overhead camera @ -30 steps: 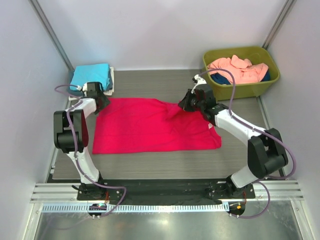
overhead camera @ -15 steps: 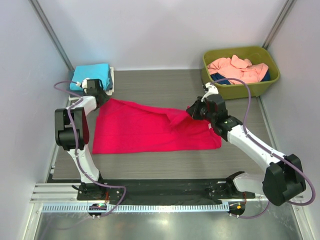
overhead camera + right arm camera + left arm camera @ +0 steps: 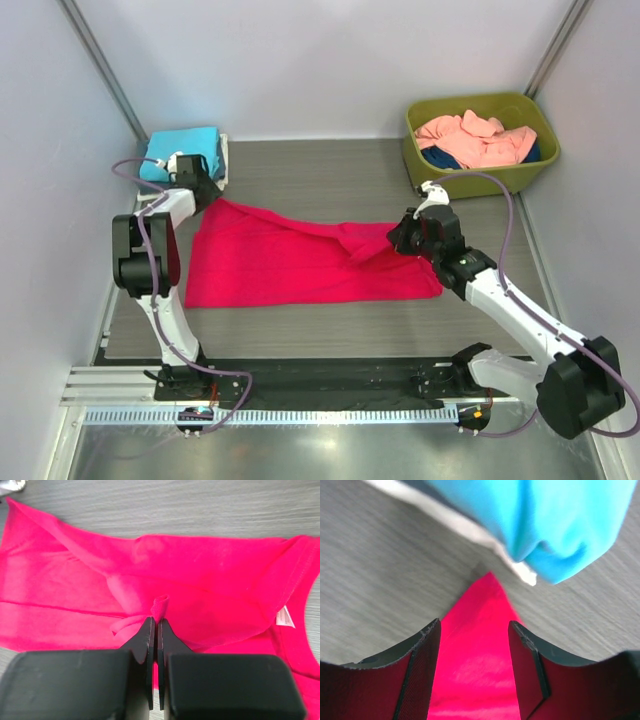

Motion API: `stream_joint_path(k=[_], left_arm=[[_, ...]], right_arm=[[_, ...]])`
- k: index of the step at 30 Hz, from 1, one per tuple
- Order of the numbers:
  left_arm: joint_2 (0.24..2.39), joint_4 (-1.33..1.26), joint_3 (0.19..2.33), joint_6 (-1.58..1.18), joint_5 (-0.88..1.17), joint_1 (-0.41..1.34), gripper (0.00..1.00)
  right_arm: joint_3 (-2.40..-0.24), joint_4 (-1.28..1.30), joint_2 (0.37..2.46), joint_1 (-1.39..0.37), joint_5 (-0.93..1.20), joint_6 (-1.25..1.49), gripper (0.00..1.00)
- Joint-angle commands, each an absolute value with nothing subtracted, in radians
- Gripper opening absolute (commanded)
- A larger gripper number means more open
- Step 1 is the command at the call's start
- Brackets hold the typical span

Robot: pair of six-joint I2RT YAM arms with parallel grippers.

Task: Fold and stack the t-shirts

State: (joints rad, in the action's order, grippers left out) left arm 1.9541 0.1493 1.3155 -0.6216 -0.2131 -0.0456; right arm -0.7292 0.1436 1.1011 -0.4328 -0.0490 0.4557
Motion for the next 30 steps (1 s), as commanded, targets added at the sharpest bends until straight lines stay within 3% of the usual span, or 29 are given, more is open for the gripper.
stream_joint_path(k=[1, 6, 14, 17, 18, 20, 25, 30], left_arm=[[1.977, 0.127, 1.373, -0.632, -0.196, -0.034, 0.57], [2.048, 0.155, 1.437, -0.638, -0.138, -0.034, 0.55], [2.089, 0.167, 1.462, -0.647, -0.100, -0.029, 0.44], [2.098, 0.181, 1.473, -0.647, -0.101, -0.028, 0.25], [2.097, 0.181, 1.473, -0.647, -0.101, -0.026, 0.11], [2.091, 0.190, 1.476, -0.653, -0.101, -0.028, 0.00], [2.034, 0.245, 1.489, -0.681, -0.147, -0.025, 0.00], [1.925, 0.325, 1.505, -0.716, -0.213, -0.026, 0.00]], right_arm=[[-0.724, 0.127, 1.029, -0.434, -0.087, 0.434, 0.01], [-0.726, 0.150, 1.011, -0.434, -0.074, 0.433, 0.01], [-0.724, 0.158, 1.008, -0.433, -0.069, 0.430, 0.01], [-0.724, 0.158, 1.011, -0.433, -0.075, 0.425, 0.01], [-0.724, 0.158, 1.011, -0.433, -0.077, 0.426, 0.01], [-0.726, 0.158, 1.014, -0.431, -0.080, 0.423, 0.01], [-0.768, 0.156, 1.060, -0.428, -0.097, 0.423, 0.01], [-0.920, 0.153, 1.236, -0.364, -0.075, 0.411, 0.01]])
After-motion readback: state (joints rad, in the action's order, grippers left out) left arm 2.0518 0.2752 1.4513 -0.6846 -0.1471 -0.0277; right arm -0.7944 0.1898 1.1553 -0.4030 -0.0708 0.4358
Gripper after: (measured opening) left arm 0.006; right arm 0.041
